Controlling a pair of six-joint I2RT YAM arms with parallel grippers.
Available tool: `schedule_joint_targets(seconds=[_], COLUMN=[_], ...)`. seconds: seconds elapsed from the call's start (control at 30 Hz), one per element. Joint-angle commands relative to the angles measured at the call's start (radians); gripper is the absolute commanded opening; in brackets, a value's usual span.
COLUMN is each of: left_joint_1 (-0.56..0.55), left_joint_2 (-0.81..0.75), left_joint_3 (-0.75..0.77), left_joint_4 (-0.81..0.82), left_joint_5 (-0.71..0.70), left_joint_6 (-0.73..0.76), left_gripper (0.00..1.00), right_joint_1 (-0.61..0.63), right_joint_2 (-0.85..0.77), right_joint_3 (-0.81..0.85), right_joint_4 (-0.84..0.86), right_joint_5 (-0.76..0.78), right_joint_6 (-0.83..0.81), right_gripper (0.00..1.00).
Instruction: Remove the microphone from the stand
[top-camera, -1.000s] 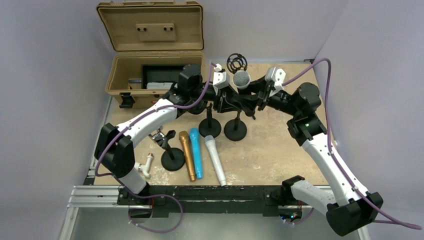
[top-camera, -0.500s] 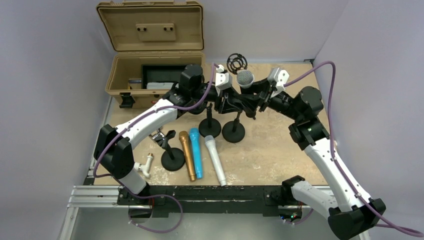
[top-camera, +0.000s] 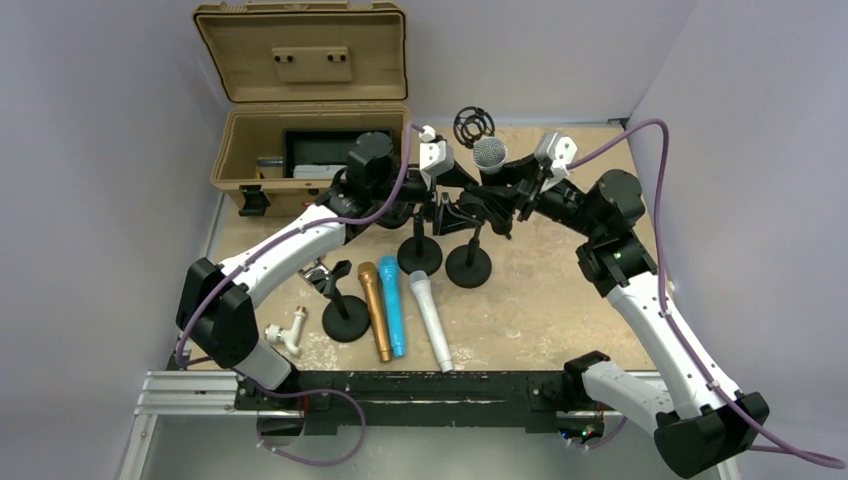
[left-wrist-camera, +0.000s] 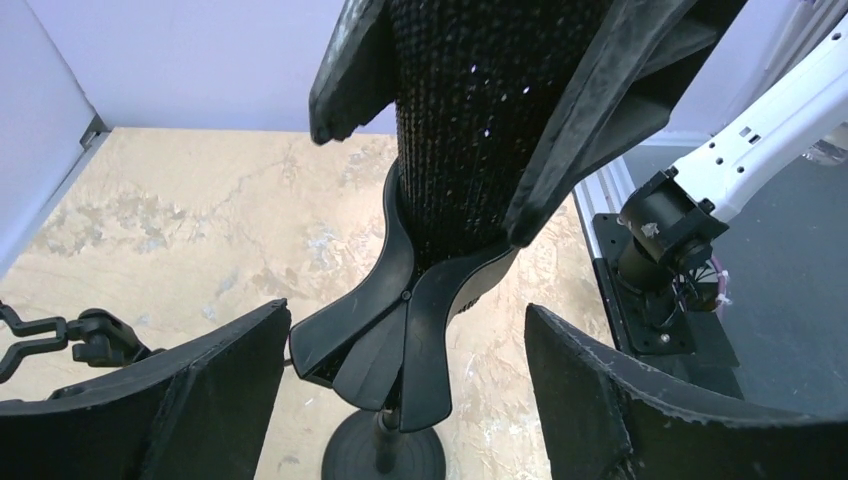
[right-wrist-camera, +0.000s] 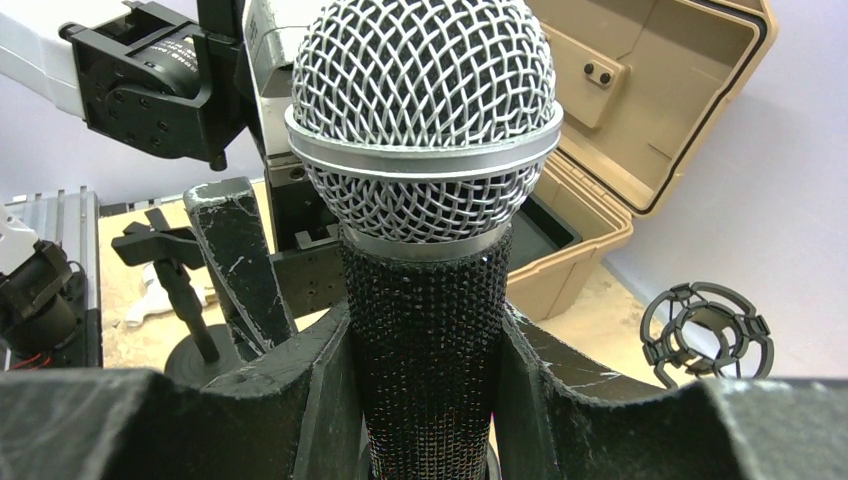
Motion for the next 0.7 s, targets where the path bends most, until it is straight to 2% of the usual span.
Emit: schedule_joint_targets(seconds=[0.0,0.23,0.27,0.3,0.37,0.4,0.43,0.67], left_joint_1=[0.006,0.006,0.005,0.005,0.006,0.005,0.006,0.005], left_joint_2=[-0.021,0.018,0.02,0.024,0.031,0.03,0.03,0.031], left_joint_3=[0.039,0.059,0.061,0.068,0.084,0.089,0.088,0.084], left_joint_4=[0.052,0.006,-0.003,-0.023,-0.08,-0.105,-0.122,-0.148], left_joint_5=[0.027,0.06,0.05,0.038,0.006,-0.008,-0.024,-0.062], left_joint_6=[-0.009,0.004,0.028,0.05,0.092,0.111,0.127,0.14], left_gripper=[0.84,0.74,0.67,0.56,0.31,0.12,0.01,0.0], right_joint_1=[-0.003,-0.002,-0.003,-0.003,-0.003,-0.003,-0.003,-0.003], right_joint_2=[-0.002,-0.007,-0.007,-0.008,-0.01,-0.013,-0.016,-0.041], right_joint_3=[0.047,0.052,0.053,0.053,0.053,0.052,0.053,0.052], right_joint_4=[0.113,0.113,0.113,0.113,0.113,0.114,0.115,0.192], right_joint_5=[-0.009,-0.011,-0.012,-0.011,-0.007,-0.005,-0.003,0.029], right_joint_6=[-0.012,-0.014,-0.015,-0.014,-0.015,-0.014,-0.013,0.054], right_gripper=[0.0,0.0,0.0,0.0,0.0,0.0,0.0,0.0])
